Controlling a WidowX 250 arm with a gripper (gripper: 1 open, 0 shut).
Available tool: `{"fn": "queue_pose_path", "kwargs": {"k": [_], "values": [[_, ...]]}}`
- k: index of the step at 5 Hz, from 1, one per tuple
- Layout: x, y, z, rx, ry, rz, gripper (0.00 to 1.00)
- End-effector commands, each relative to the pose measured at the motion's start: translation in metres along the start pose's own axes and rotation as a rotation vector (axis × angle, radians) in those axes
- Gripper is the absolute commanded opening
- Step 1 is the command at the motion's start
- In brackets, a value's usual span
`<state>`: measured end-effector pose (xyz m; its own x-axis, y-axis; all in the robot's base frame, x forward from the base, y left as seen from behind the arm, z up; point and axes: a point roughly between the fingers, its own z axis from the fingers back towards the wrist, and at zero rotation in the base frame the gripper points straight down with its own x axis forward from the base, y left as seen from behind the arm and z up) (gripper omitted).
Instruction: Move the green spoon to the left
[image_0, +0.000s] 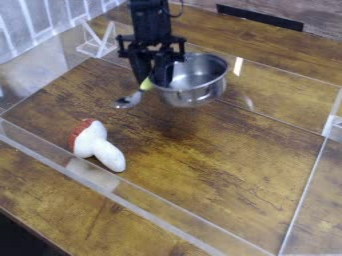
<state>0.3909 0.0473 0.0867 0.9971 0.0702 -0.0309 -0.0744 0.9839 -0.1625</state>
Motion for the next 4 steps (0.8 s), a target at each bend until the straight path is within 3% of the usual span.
{"fn": "queue_pose_path", "kwargs": {"k": [1, 4], "values": [[0.006, -0.009, 0.046, 0.007, -0.093, -0.068, 0.00], [0.002, 0.018, 0.062, 0.000, -0.083, -0.134, 0.00]]}}
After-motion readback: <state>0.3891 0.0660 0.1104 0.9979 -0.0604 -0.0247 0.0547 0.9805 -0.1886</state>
